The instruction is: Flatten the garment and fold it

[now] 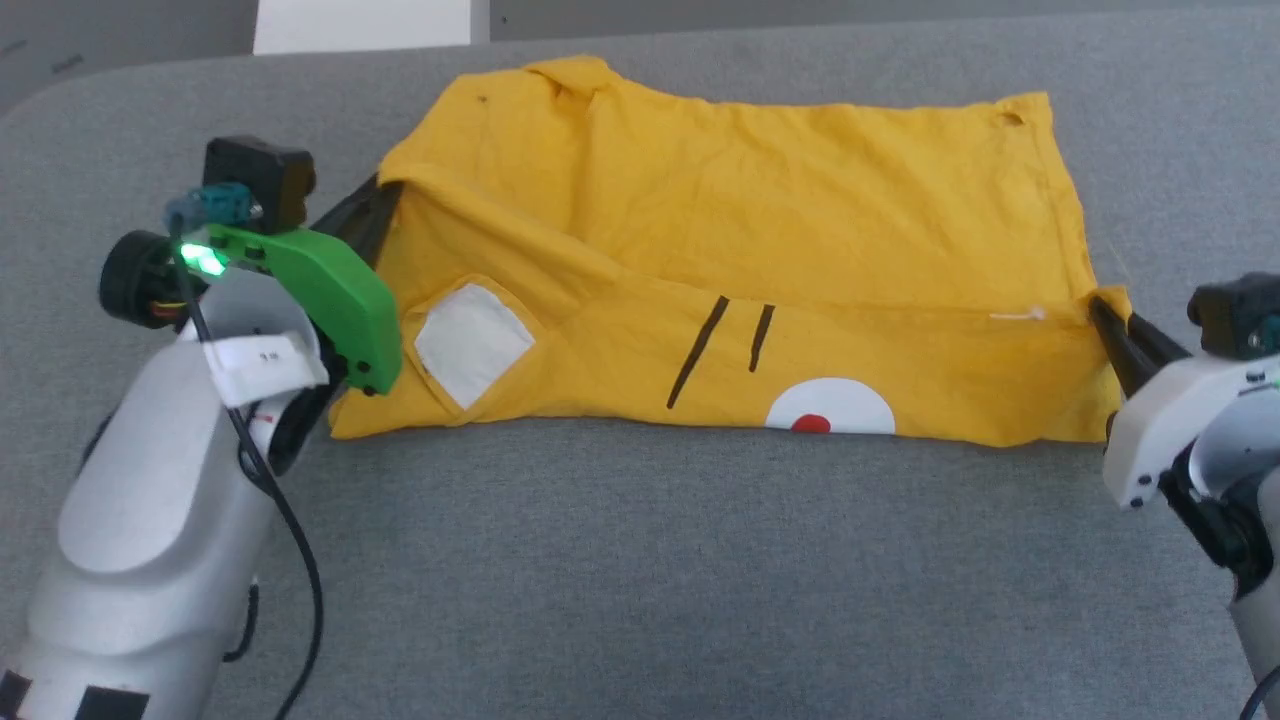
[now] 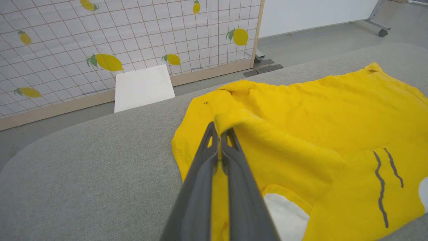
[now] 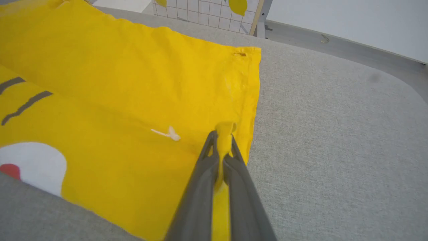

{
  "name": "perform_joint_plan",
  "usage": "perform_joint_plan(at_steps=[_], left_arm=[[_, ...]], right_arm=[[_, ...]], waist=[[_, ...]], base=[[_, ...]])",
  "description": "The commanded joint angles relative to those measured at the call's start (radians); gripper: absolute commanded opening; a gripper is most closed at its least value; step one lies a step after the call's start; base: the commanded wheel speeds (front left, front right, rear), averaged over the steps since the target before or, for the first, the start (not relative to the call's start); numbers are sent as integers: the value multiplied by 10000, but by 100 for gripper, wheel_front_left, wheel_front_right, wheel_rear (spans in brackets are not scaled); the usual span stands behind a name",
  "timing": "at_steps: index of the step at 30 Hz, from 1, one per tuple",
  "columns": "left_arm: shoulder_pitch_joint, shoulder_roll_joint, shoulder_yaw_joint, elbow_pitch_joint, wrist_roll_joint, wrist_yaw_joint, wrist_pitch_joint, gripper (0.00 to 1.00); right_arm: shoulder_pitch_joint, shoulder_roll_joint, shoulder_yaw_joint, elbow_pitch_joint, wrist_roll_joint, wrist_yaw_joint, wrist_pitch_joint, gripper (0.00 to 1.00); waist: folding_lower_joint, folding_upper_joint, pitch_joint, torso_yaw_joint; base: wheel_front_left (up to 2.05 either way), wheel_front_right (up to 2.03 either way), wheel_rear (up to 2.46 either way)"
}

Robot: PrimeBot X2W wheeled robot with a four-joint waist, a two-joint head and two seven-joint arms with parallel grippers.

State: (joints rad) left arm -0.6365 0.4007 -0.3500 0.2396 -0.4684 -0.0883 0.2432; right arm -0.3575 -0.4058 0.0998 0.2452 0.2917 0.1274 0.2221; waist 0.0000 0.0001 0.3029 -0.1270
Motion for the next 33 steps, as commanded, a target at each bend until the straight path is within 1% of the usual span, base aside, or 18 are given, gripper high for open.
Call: perform_joint_plan(at_steps=[1, 7, 10, 14, 16, 17, 18, 20, 21, 22, 25, 27, 29, 31, 33], left_arm=[[-229, 147, 34, 262, -75, -38, 186, 0], [-295, 336, 3, 1348, -460, -39, 1348, 0], [-87, 323, -22, 1687, -775, -14, 1993, 0], [221, 237, -29, 1957, -1253, 92, 2935, 0], [374, 150, 59, 1956, -1489, 260, 3225, 0], [454, 111, 138, 1886, -1572, 358, 3202, 44], [511, 105, 212, 1764, -1569, 419, 3002, 100], [671, 86, 449, 1455, -1480, 573, 2171, 100], [810, 35, 568, 1264, -1383, 685, 1589, 100], [938, 2, 666, 1091, -1271, 791, 1065, 100], [1570, -207, 950, 590, -927, 1165, -714, 100], [2094, -490, 1092, 294, -891, 1398, -1589, 100], [2610, -691, 1137, 49, -770, 1636, -2254, 100], [3089, -885, 1150, -101, -700, 1884, -2668, 100], [3494, -1076, 1169, -153, -711, 2135, -2852, 100]], right_arm=[[-362, -30, 85, 238, 138, 33, 62, 0], [-1552, -121, 685, 1527, 612, 33, 435, 0], [-1982, -120, 1008, 2240, 1043, 33, 984, 0], [-2307, -164, 1448, 2848, 1736, 33, 1828, 0], [-2365, -192, 1566, 2995, 2055, 33, 2190, 0], [-2377, -181, 1554, 3044, 2243, 33, 2310, 0], [-2375, -164, 1496, 3073, 2376, 33, 2358, 0], [-2302, -141, 1335, 3034, 2542, 33, 2242, 53], [-2193, -118, 1228, 2967, 2613, 33, 2089, 89], [-2075, -103, 1140, 2872, 2662, 33, 1933, 100], [-1488, -29, 685, 2376, 2673, 33, 1045, 100], [-974, 74, 354, 1891, 2599, 33, 343, 100], [-392, 197, -22, 1322, 2359, 33, -430, 100], [249, 458, -432, 745, 2125, 33, -1083, 100], [896, 803, -869, 134, 1808, 33, -1656, 100]], waist=[[0, -1, 483, -205], [0, -1, 933, -303], [0, -1, 1057, -300], [0, -1, 1093, -247], [0, -1, 1040, -215], [0, -1, 985, -209], [0, -1, 937, -206], [0, -1, 772, -190], [0, -1, 634, -170], [0, -1, 538, -158], [0, -1, 117, -103], [0, -1, -155, -76], [0, -1, -398, -45], [0, -1, -615, -26], [0, -1, -793, -32]], base=[[0, 0, 0], [0, 0, 0], [0, 0, 0], [0, 0, 0], [0, 0, 0], [0, 0, 0], [0, 0, 0], [0, 0, 0], [0, 0, 0], [0, 0, 0], [0, 0, 0], [0, 0, 0], [0, 0, 0], [0, 0, 0], [0, 0, 0]])
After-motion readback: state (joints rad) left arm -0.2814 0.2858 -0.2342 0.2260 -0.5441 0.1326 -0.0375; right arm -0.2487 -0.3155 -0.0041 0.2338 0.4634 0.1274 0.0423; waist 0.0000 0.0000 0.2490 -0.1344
